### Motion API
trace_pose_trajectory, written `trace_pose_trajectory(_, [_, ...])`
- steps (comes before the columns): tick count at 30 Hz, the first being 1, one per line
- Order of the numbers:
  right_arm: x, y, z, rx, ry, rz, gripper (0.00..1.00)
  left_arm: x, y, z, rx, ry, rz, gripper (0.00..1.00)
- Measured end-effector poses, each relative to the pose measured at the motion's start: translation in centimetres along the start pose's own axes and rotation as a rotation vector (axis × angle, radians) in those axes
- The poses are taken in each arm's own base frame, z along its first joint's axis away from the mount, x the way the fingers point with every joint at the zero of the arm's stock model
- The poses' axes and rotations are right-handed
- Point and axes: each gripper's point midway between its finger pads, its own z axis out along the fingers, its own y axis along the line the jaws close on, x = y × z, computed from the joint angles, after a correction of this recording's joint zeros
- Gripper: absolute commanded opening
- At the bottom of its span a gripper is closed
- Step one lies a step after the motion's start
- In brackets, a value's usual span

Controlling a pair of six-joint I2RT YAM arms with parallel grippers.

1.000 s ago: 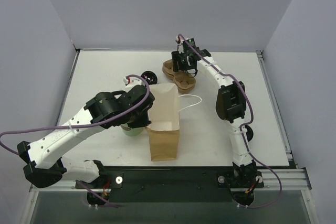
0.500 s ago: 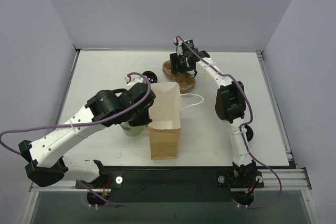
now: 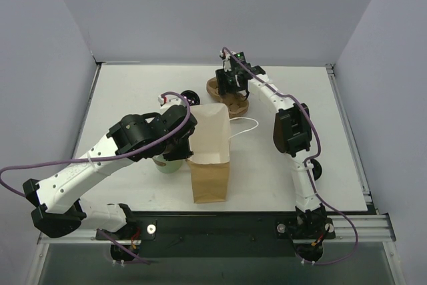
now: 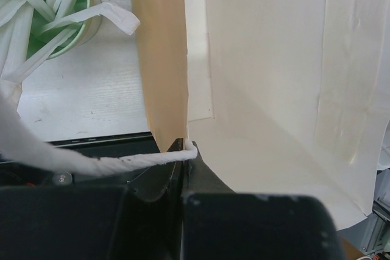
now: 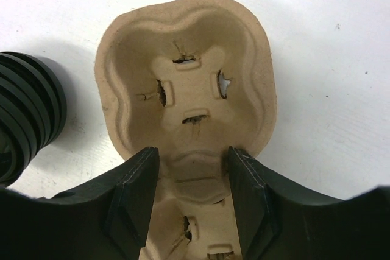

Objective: Pack the takeout coffee

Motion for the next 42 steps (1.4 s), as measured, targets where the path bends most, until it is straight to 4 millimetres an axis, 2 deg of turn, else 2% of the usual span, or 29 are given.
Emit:
trace_pose_trajectory(6, [0.1, -0.5, 0.0, 0.027, 0.002, -0.018, 0.45, 0.1, -0.1, 0.0, 0.004, 0.006, -0.001, 0.01])
trace_pose_trajectory(16, [0.1, -0.7, 0.0, 0.036, 0.002, -0.029, 0.52, 0.1, -0.3, 0.0, 0.012, 0.007, -0.006, 0.01])
trace_pose_trajectory(22, [0.3, -0.8, 0.0, 0.036, 0.004, -0.029, 0.49, 0.1, -0.4, 0.0, 0.016, 0.006, -0.007, 0.01])
trace_pose_trajectory(32, [0.4, -0.9, -0.1, 0.039, 0.003, -0.033, 0.49, 0.1, -0.4, 0.0, 0.018, 0.007, -0.008, 0.01])
trace_pose_trajectory(35, [0.4, -0.9, -0.1, 0.042, 0.003, -0.033, 0.48, 0.1, -0.4, 0.0, 0.018, 0.007, -0.008, 0.01])
trace_pose_trajectory(42, [0.6, -1.1, -0.3, 0.047, 0.007, -0.041, 0.37, 0.1, -0.5, 0.0, 0.019, 0.007, -0.008, 0.02])
